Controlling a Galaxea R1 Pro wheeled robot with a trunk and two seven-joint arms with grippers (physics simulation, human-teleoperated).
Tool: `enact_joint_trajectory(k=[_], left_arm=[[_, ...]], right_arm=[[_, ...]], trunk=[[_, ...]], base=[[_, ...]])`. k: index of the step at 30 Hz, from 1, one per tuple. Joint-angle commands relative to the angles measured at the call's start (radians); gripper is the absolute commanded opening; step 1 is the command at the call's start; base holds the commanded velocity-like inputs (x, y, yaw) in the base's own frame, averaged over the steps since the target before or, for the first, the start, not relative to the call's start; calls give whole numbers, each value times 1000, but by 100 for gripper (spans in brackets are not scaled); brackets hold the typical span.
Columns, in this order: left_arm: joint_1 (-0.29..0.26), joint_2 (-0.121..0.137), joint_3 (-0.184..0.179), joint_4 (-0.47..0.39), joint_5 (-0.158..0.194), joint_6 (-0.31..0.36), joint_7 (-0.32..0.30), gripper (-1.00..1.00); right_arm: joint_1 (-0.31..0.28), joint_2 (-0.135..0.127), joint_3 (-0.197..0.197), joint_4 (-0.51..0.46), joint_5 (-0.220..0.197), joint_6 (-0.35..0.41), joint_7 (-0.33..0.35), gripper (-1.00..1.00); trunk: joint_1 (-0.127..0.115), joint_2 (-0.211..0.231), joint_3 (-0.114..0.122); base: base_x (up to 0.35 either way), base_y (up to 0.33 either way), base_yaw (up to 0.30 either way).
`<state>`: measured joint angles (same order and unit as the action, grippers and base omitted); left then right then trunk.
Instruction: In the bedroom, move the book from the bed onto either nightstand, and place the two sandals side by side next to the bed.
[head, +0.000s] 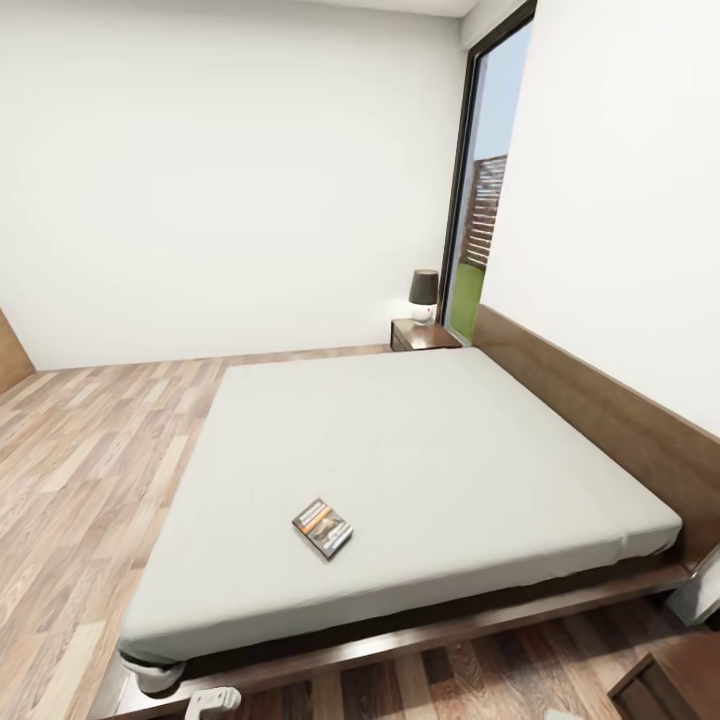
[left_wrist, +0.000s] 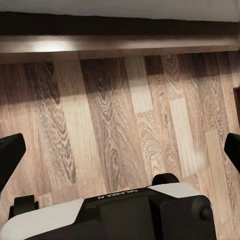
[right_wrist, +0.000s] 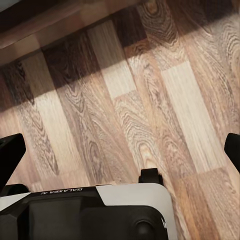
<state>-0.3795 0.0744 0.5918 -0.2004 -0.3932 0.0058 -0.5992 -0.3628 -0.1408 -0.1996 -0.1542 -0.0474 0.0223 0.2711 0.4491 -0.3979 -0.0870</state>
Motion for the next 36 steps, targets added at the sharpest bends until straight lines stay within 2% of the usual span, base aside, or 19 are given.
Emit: enact_joint_trajectory(k=[1, 13, 19, 30, 36], left_arm=[[-1, 0, 9, -1, -9, 1, -5, 100], [-1, 0, 8, -1, -9, 0, -4, 100], [-1, -1, 8, -1, -9, 0, -4, 100], [-1, -1, 8, -1, -10, 0, -4, 100], [-1, 0, 8, -1, -10, 0, -4, 100]], right_arm=[[-1, 0, -4, 0, -5, 2, 5, 100], [-1, 1, -4, 0, -3, 2, 5, 100], [-1, 1, -4, 0, 0, 2, 5, 100], [-1, 1, -4, 0, 0, 2, 5, 100], [-1, 1, -4, 0, 0, 2, 5, 100]], trunk=[[1, -2, -2], [1, -2, -2], [1, -2, -2], [1, -2, -2], [1, -2, -2]], base=[[117, 0, 0], [167, -11, 0], [39, -9, 0], [2, -210, 0], [0, -45, 0]])
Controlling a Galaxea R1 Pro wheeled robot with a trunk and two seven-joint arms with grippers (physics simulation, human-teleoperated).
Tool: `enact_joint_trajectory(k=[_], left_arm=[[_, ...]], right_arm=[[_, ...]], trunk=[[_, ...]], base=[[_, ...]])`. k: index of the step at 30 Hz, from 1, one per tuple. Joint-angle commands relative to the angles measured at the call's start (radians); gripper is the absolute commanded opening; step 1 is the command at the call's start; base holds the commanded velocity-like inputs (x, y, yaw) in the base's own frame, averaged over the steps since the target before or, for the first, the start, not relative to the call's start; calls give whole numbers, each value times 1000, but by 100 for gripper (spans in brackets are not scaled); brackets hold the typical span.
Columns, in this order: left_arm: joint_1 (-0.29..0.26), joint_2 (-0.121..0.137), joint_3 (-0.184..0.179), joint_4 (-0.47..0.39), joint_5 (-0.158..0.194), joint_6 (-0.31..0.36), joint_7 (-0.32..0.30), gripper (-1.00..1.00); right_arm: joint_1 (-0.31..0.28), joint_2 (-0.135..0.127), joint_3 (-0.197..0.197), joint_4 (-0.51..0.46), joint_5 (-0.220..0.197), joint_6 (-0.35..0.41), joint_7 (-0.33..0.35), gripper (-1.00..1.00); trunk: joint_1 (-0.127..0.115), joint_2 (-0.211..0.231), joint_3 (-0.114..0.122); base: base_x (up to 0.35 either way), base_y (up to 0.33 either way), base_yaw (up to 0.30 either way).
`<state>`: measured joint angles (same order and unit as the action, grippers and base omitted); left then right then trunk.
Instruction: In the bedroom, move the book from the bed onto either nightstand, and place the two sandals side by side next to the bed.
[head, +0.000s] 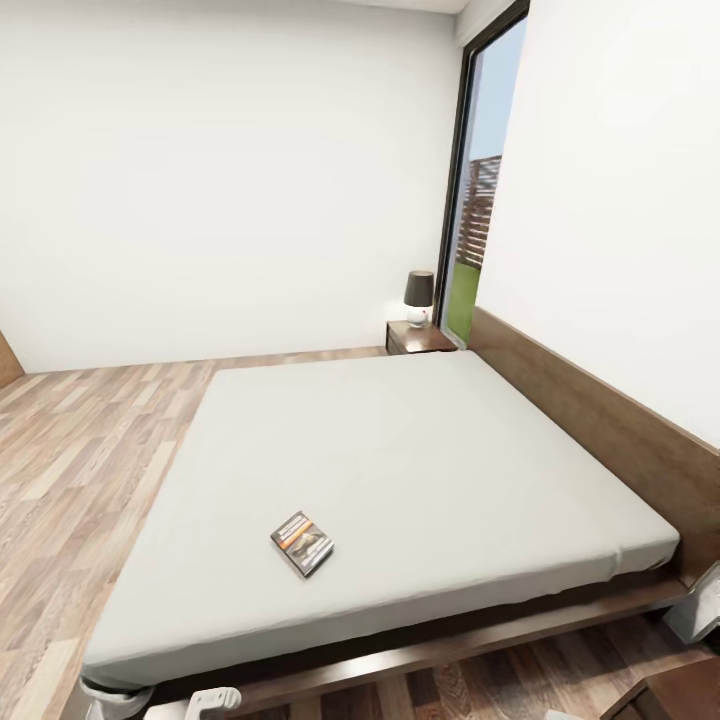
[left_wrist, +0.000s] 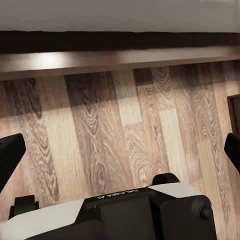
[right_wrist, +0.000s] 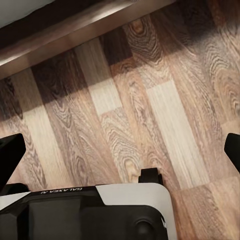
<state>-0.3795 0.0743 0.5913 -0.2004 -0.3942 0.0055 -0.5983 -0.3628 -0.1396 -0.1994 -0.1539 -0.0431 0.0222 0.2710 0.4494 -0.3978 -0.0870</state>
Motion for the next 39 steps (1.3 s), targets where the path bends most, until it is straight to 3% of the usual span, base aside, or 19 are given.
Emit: enact_joint_trajectory(k=[1, 7, 22, 39], left_arm=[[-1, 0, 9, -1, -8, 1, -5, 100], [-1, -1, 9, -1, -8, 1, -5, 100], [-1, -1, 9, -1, -8, 0, -5, 100], [-1, -1, 9, -1, -9, 1, -5, 100]], right_arm=[[-1, 0, -5, 0, -4, 2, 5, 100], [-1, -1, -4, -1, -4, 2, 5, 100], [-1, -1, -4, -1, -4, 2, 5, 100], [-1, -1, -4, 0, -4, 2, 5, 100]], trunk=[[1, -2, -2], [1, -2, -2], [1, -2, -2], [1, -2, -2]], base=[[0, -7, 0], [0, -2, 53], [14, -6, 248], [179, -30, 15]])
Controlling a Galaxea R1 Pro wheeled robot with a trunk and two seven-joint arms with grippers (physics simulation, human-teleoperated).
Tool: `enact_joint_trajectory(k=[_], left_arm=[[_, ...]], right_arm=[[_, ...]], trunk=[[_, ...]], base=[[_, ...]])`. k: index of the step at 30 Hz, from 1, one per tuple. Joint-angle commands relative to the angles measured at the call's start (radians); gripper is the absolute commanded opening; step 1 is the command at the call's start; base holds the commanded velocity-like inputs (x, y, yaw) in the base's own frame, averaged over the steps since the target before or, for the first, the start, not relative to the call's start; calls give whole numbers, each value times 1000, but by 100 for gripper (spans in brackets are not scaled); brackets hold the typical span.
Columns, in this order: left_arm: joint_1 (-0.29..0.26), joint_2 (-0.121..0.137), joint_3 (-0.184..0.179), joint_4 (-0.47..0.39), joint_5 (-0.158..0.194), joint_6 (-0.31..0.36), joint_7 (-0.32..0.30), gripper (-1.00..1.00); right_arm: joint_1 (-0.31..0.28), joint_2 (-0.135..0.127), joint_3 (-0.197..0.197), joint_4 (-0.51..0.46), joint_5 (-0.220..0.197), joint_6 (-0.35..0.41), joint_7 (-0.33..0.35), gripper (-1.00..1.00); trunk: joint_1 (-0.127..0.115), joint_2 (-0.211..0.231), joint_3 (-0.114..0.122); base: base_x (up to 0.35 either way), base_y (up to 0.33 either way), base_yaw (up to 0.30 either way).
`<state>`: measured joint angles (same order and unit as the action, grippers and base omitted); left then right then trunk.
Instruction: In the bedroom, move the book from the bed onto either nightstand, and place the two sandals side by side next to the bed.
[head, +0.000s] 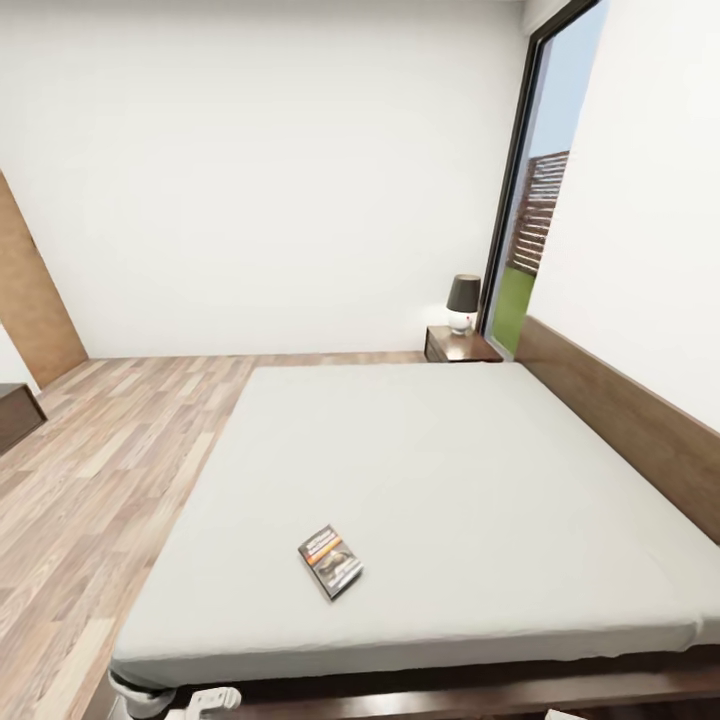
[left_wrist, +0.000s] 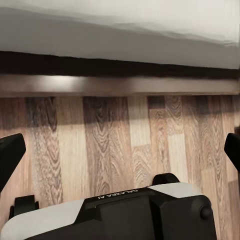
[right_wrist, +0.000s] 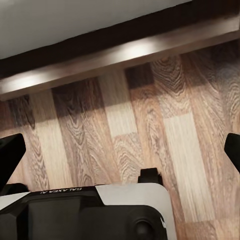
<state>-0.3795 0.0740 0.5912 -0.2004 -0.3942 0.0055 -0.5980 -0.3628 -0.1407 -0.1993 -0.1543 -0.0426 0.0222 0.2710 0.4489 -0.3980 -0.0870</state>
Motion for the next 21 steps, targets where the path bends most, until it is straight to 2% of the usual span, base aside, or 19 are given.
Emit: enact_joint_trajectory(k=[1, 21], left_arm=[[-1, 0, 9, -1, -9, 1, -6, 100], [-1, 0, 9, -1, -9, 1, -6, 100]], right_arm=[[-1, 0, -5, 0, -4, 2, 5, 100], [-1, 1, -5, 0, -3, 2, 5, 100]], trunk=[[1, -2, -2], [1, -2, -2]], base=[[267, -23, 0], [22, -2, 0]])
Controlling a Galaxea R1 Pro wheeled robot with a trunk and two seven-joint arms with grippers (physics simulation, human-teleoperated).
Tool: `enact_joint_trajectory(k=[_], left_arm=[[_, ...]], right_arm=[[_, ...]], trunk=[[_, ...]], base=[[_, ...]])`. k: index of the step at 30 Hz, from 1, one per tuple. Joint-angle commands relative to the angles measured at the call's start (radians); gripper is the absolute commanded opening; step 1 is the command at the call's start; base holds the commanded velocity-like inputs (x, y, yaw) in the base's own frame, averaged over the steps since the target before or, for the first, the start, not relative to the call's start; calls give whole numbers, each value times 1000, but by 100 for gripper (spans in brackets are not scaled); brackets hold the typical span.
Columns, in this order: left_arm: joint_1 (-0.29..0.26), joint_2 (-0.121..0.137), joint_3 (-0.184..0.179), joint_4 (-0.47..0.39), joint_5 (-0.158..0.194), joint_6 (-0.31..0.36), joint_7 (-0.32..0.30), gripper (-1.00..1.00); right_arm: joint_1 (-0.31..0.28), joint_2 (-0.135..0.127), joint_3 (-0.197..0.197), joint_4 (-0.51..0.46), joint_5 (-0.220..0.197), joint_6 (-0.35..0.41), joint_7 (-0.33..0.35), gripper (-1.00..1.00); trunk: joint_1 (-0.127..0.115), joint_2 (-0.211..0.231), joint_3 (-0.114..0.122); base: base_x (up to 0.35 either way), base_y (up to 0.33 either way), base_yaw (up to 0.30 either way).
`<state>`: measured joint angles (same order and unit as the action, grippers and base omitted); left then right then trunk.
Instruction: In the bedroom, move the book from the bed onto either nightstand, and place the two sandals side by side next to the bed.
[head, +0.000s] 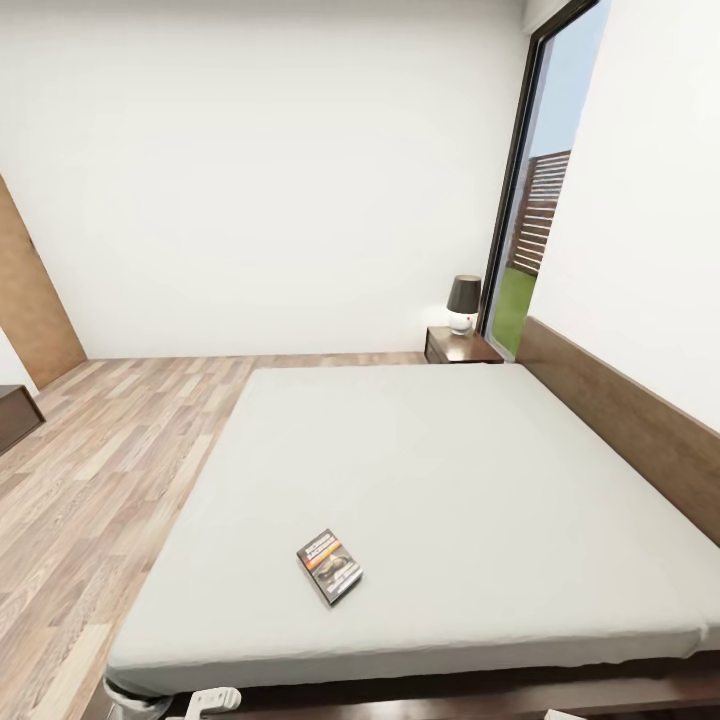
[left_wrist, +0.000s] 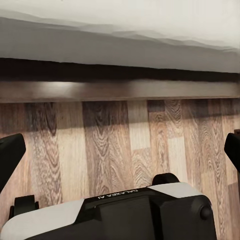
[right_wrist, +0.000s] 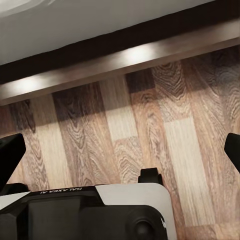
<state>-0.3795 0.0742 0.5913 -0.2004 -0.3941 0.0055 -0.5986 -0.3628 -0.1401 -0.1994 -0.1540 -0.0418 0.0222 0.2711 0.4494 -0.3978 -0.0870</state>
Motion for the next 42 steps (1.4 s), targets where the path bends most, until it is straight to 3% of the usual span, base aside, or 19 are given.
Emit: enact_joint_trajectory(k=[1, 22, 27, 32, 36, 39, 42], left_arm=[[-1, 0, 9, -1, -9, 1, -5, 100], [-7, 1, 5, -16, -5, 7, -24, 100], [-61, -14, 5, -91, -4, 50, -48, 100], [-138, -73, 4, -268, -2, 239, -60, 100], [-231, -174, 3, -506, 0, 456, -61, 100], [-297, -205, 3, -586, 11, 578, -60, 100], [-424, -218, 2, -616, 67, 662, -55, 100]], right_arm=[[-1, 0, -5, 0, -5, 2, 5, 100], [-1, 0, -5, -1, -10, 2, 5, 100], [-1, 0, -5, -1, -10, 2, 8, 100], [-1, 0, -4, -1, -11, 2, 9, 100], [-1, -1, -5, -1, -10, 2, 10, 100], [-1, -1, -5, -1, -10, 2, 11, 100], [-1, -1, -4, -1, -10, 2, 11, 100]], trunk=[[1, -2, -2], [1, -2, -2], [1, -2, -2], [1, -2, -2], [1, -2, -2], [1, -2, -2], [1, -2, -2]], base=[[0, 0, 0], [0, 0, 0], [0, 0, 0], [0, 0, 0], [0, 0, 0], [0, 0, 0], [0, 0, 0]])
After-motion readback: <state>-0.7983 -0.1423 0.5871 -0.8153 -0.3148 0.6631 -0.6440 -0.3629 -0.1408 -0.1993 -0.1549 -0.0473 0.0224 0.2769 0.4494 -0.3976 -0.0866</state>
